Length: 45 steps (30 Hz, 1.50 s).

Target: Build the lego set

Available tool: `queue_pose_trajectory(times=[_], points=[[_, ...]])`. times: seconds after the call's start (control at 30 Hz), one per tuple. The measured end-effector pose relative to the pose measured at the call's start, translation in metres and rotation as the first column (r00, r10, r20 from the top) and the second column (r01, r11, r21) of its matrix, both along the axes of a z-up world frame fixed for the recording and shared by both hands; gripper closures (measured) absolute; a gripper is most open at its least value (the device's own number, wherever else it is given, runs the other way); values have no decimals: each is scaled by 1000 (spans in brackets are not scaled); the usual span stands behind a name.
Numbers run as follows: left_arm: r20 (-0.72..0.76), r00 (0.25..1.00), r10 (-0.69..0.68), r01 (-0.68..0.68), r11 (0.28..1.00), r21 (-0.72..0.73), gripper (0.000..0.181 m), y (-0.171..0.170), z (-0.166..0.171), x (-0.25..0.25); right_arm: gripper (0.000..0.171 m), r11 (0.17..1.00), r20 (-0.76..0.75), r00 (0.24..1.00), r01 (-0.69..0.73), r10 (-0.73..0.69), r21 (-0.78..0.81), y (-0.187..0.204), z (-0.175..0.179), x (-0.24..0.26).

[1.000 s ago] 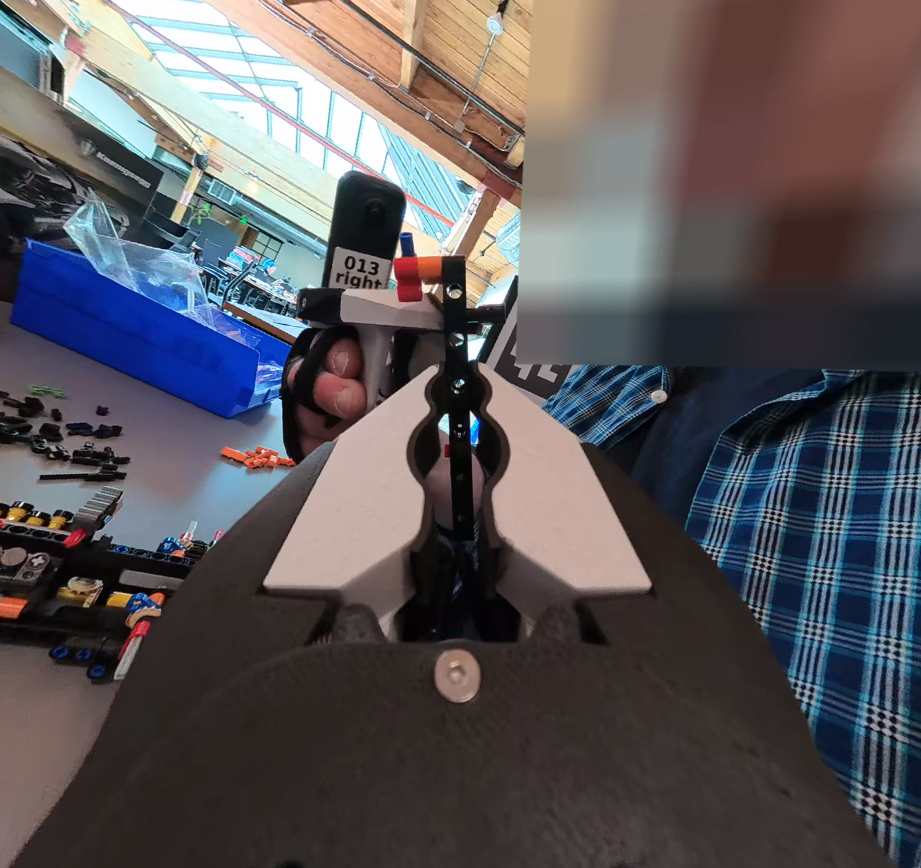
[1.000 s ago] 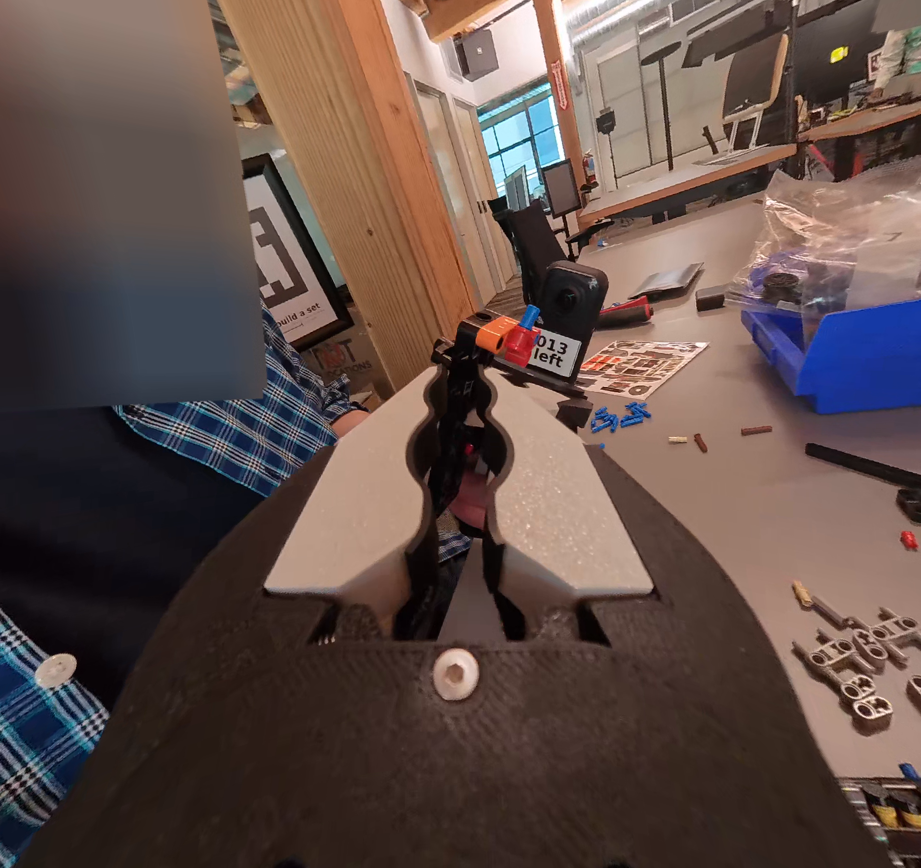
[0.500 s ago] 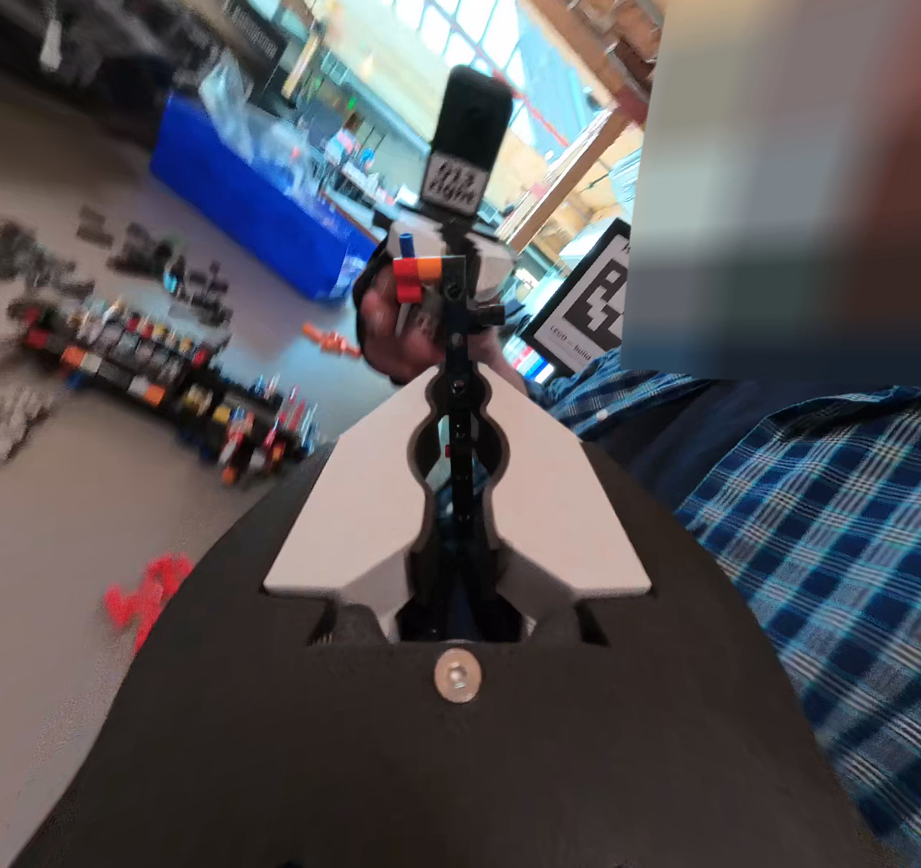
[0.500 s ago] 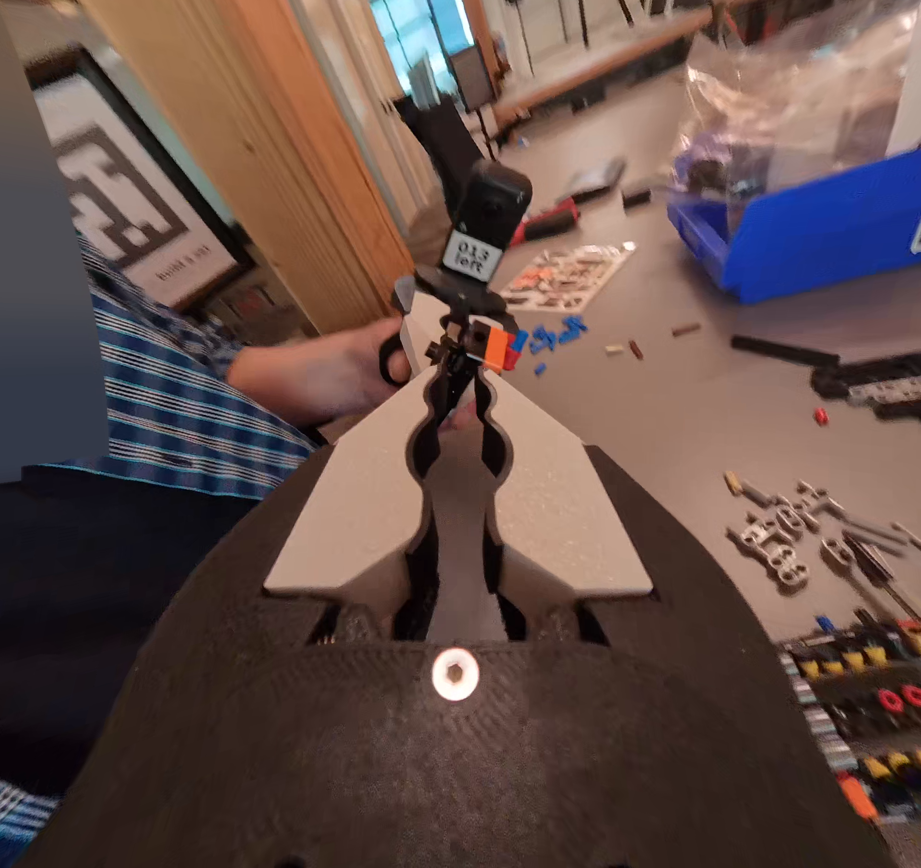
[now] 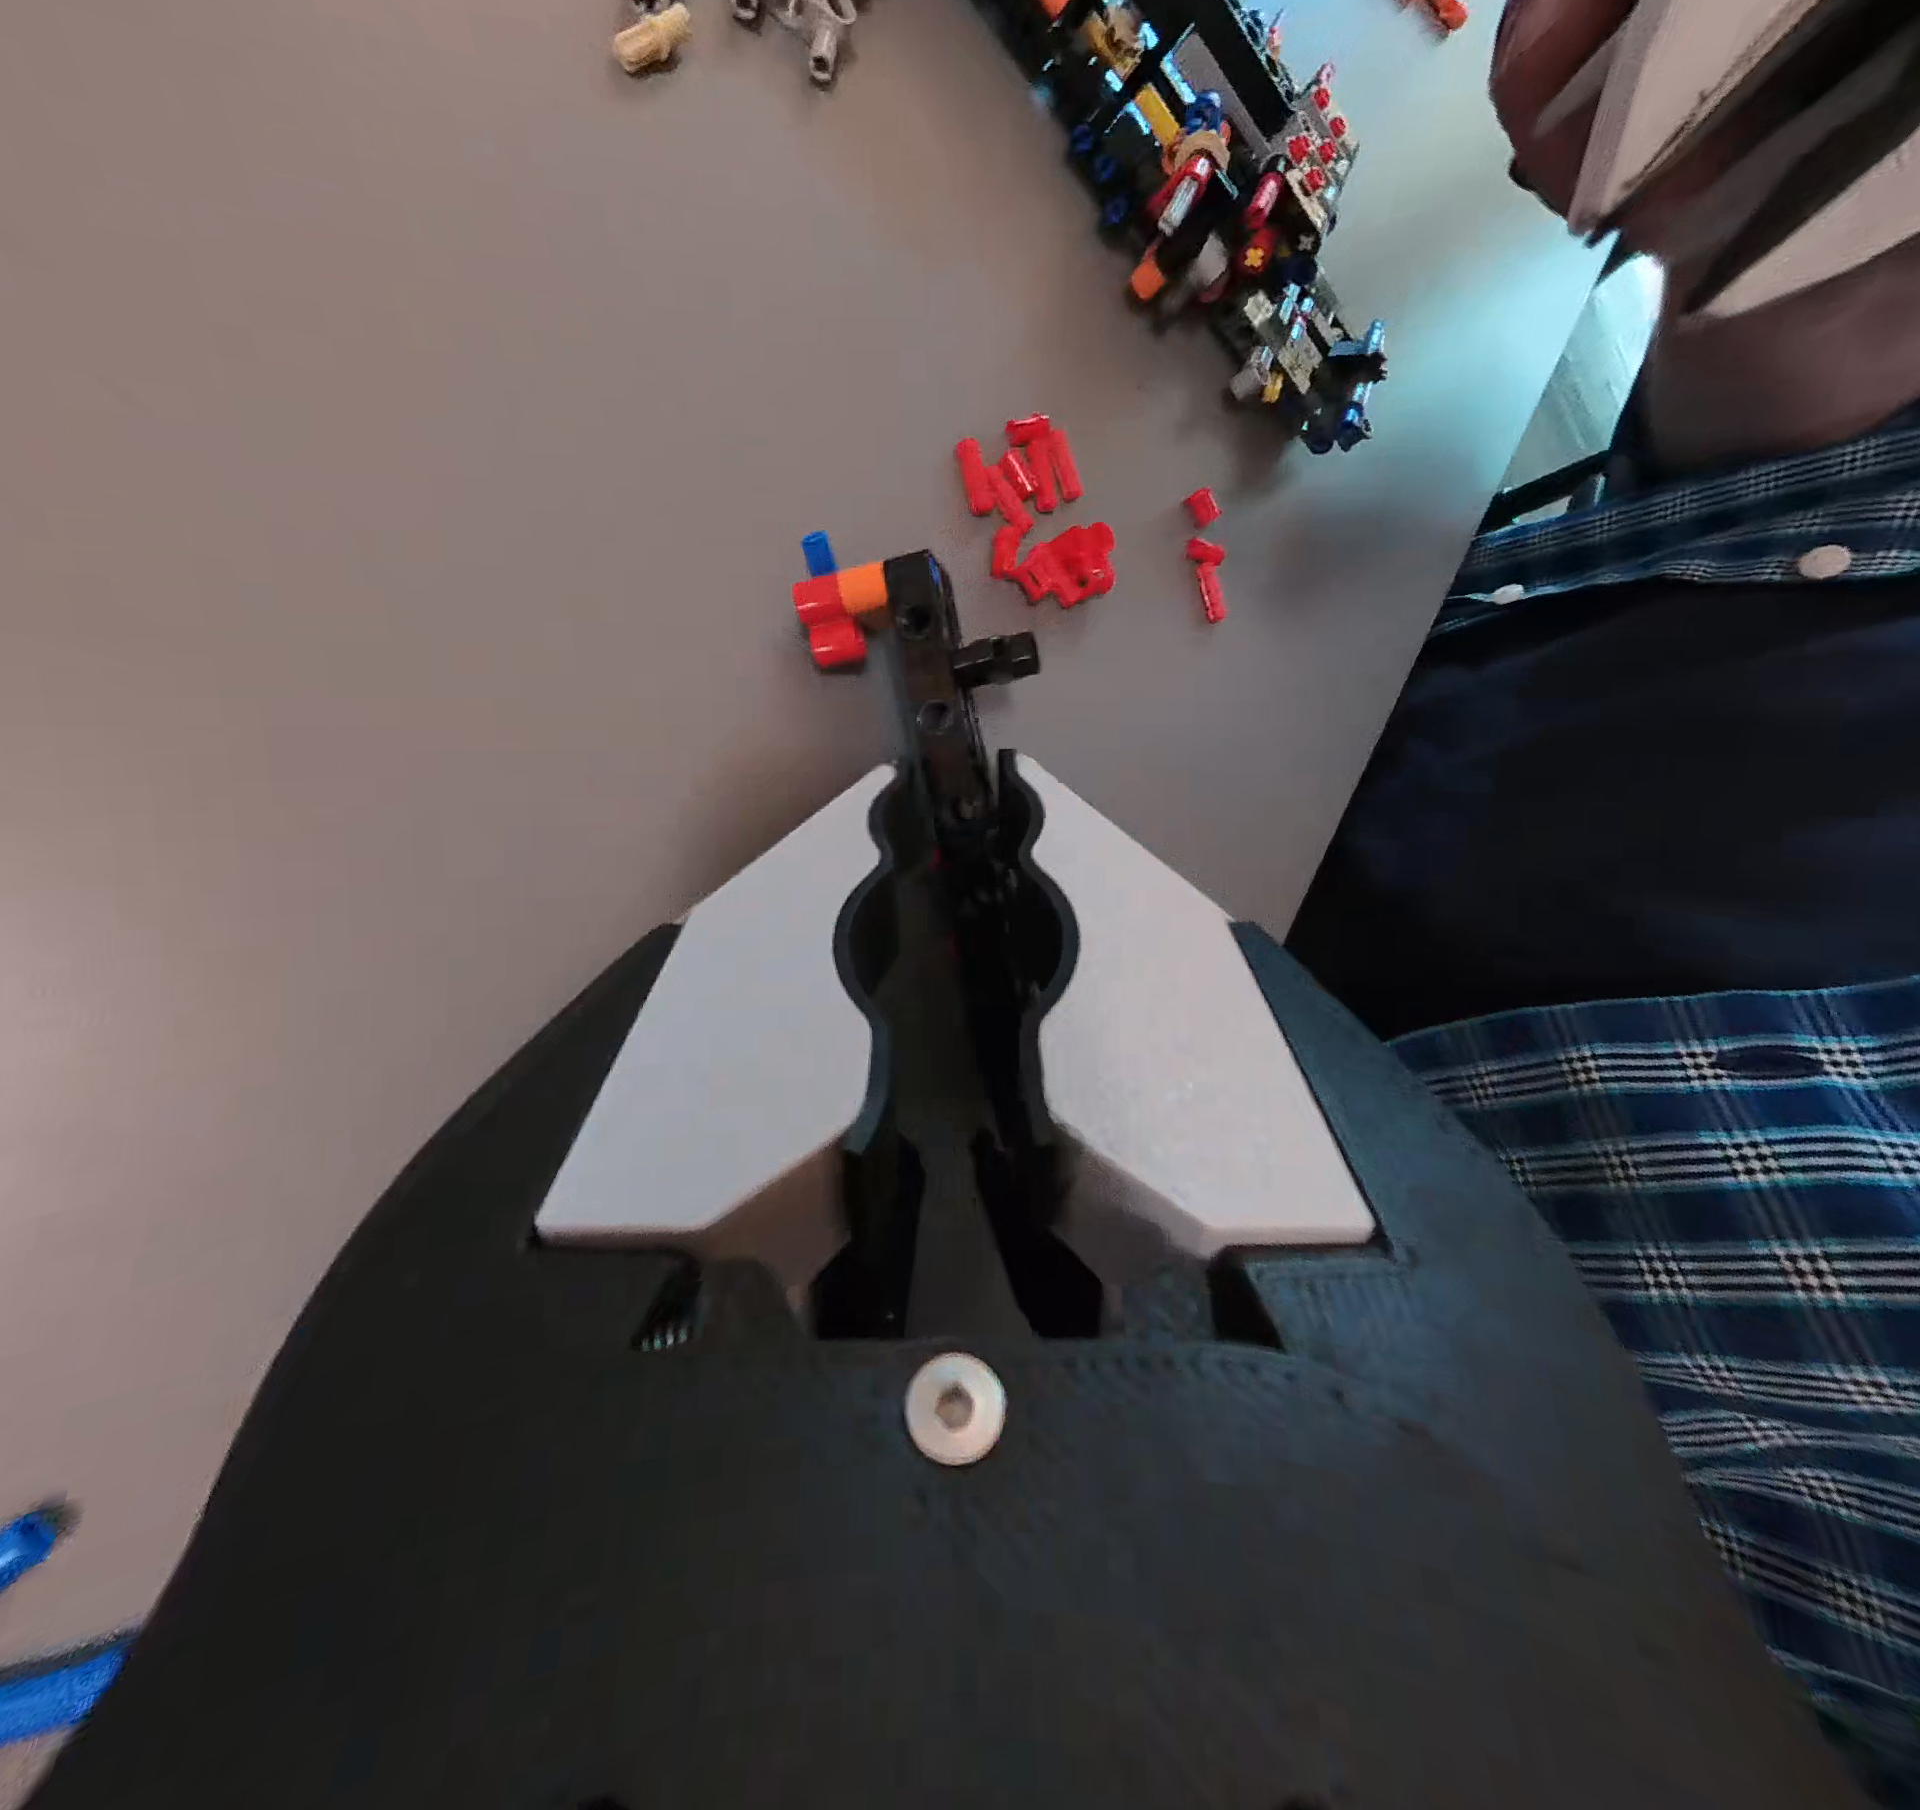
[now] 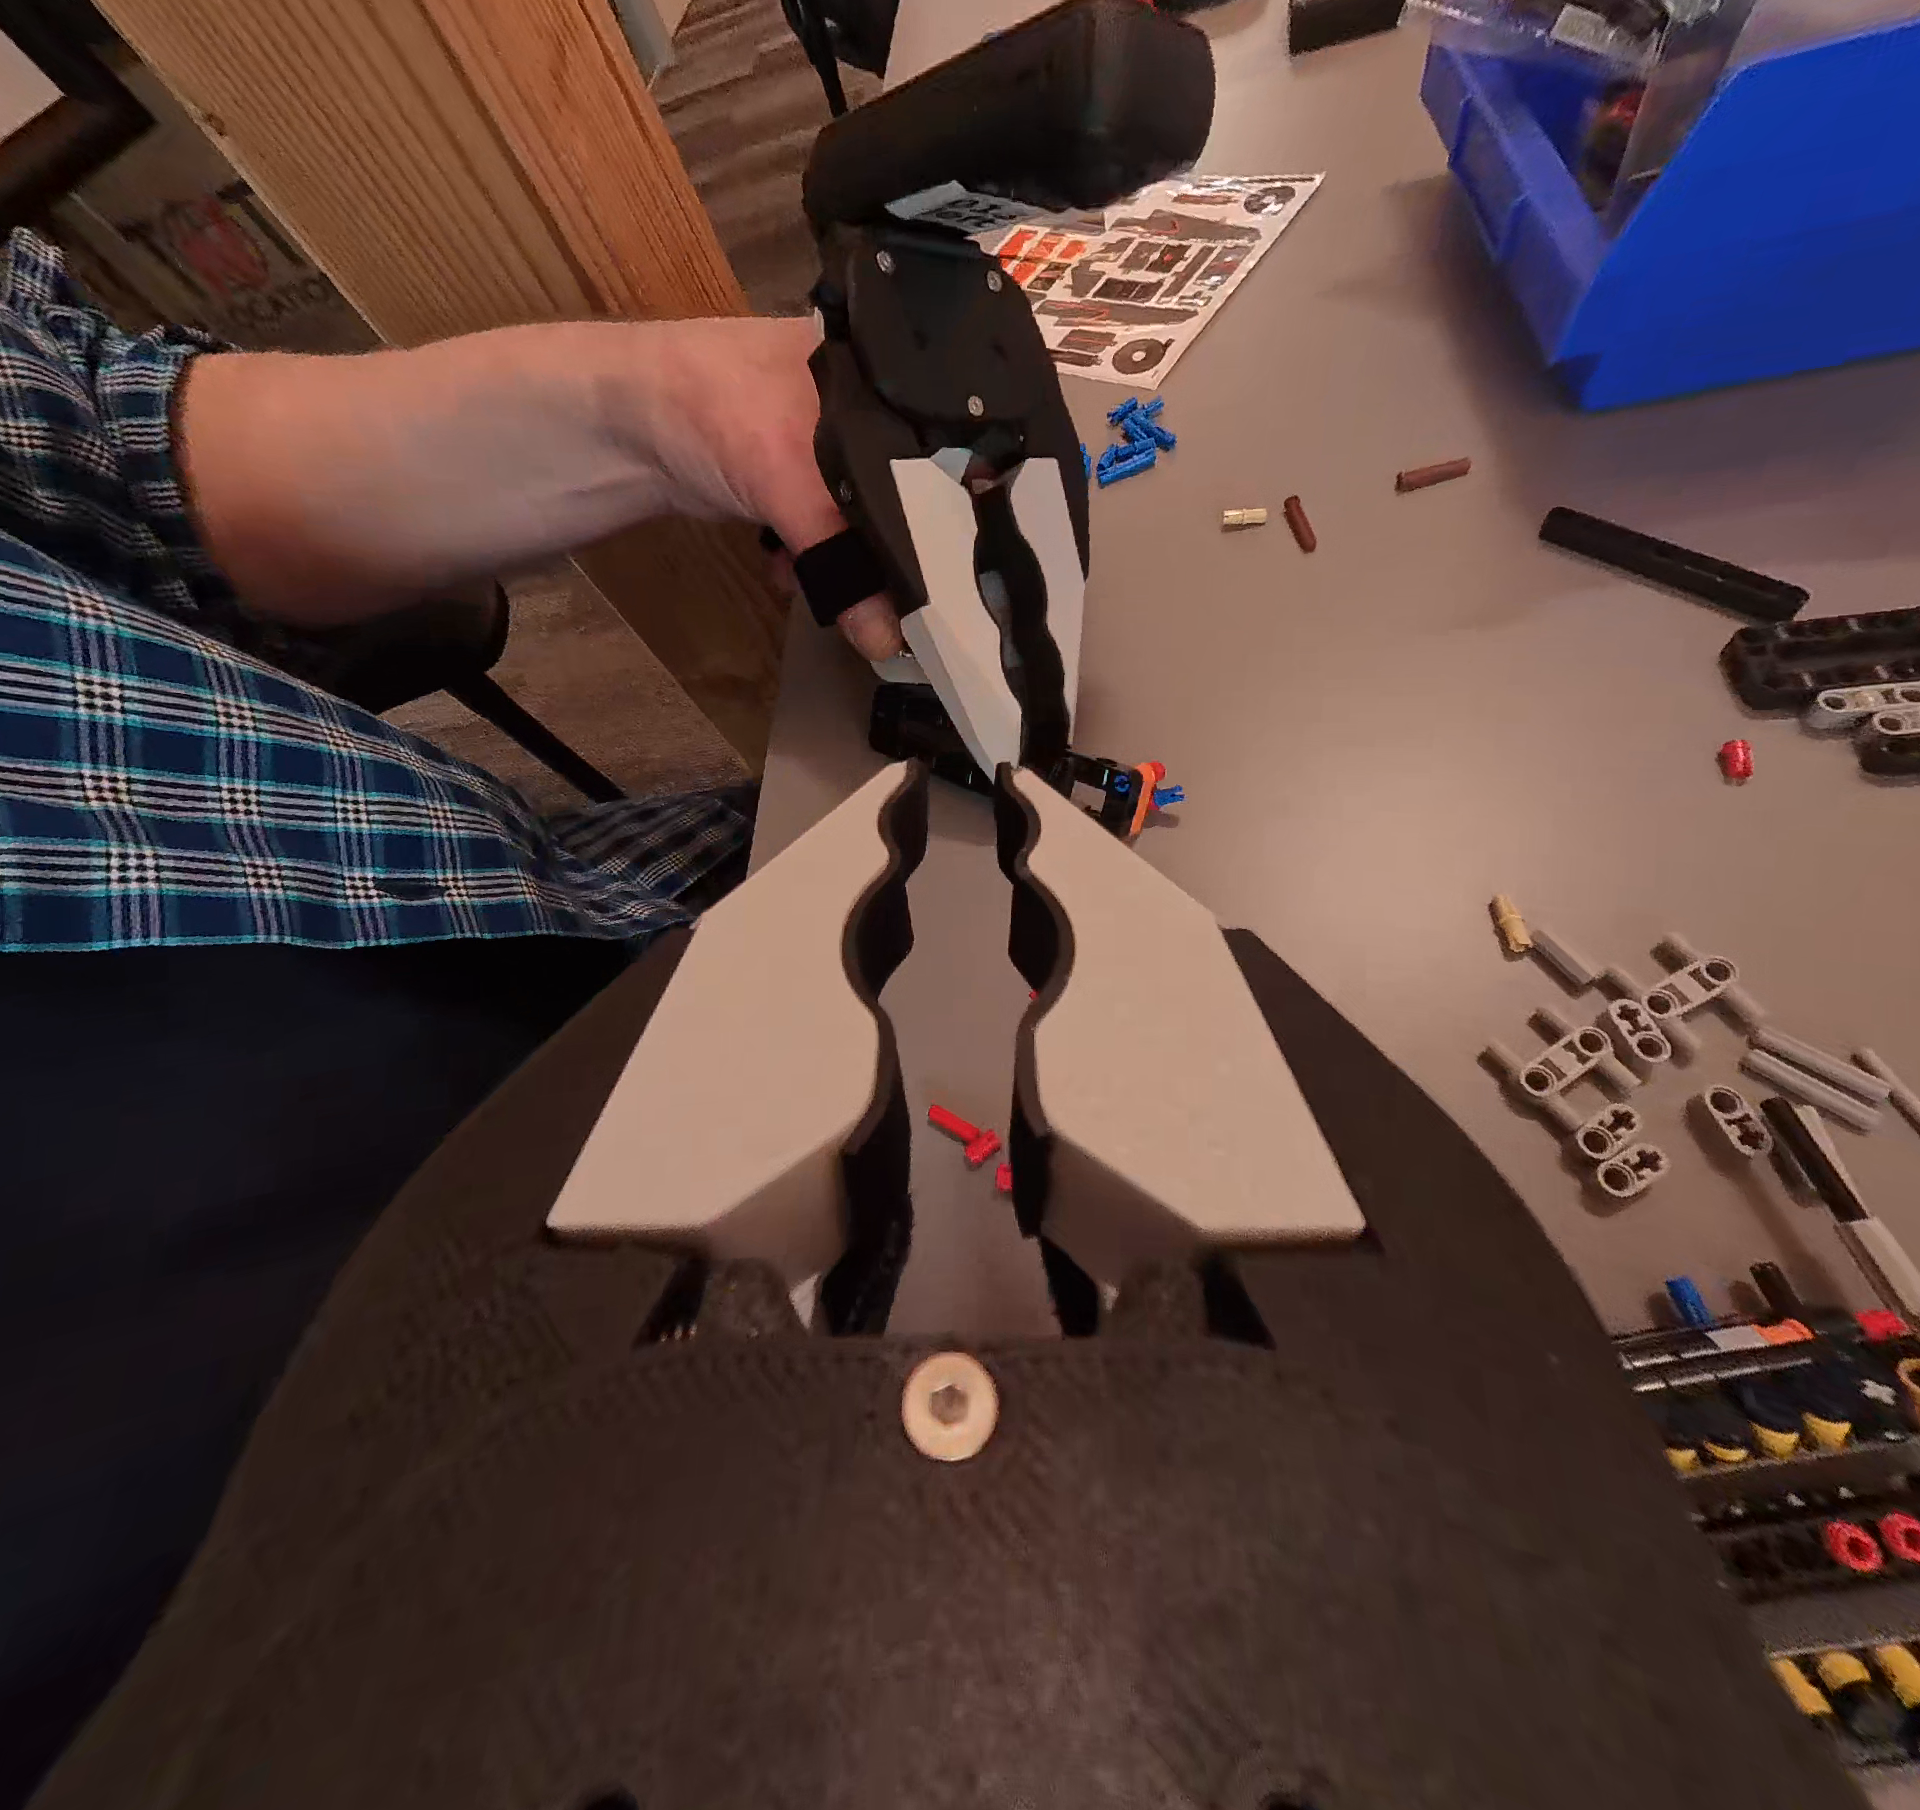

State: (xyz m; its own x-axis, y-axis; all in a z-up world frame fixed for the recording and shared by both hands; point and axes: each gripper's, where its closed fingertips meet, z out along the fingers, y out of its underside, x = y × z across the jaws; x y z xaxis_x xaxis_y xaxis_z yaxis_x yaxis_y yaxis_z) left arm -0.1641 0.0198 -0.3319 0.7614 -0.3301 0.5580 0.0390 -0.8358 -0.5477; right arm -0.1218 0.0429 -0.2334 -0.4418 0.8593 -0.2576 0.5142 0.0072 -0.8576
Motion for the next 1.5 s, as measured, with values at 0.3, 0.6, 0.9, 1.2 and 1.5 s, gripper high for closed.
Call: queue_pose_trajectory(times=[0.3, 0.6, 0.9, 1.2, 1.5], points=[[-101, 993, 68, -46, 977, 206, 148, 5, 31, -22, 155, 988, 36, 999, -29, 24, 154, 5, -18, -10], [-398, 890, 220, -139, 965, 221, 114, -4, 4, -15, 148, 964, 115, 992, -72, 44, 255, -1, -41, -25], [-389, 901, 193, -138, 976, 166, 156, 2, -5, -10, 134, 969, 61, 998, 1, -16, 247, -3, -37, -27], [60, 997, -57, 53, 997, 58, 156, -5, 46, 22, 131, 670, -51, 918, -248, 393, 699, -17, -25, -28], [180, 952, -247, 247, 969, 21, 157, -11, 78, 39, 148, 514, -20, 826, -332, 564, 791, -23, -12, -20]])
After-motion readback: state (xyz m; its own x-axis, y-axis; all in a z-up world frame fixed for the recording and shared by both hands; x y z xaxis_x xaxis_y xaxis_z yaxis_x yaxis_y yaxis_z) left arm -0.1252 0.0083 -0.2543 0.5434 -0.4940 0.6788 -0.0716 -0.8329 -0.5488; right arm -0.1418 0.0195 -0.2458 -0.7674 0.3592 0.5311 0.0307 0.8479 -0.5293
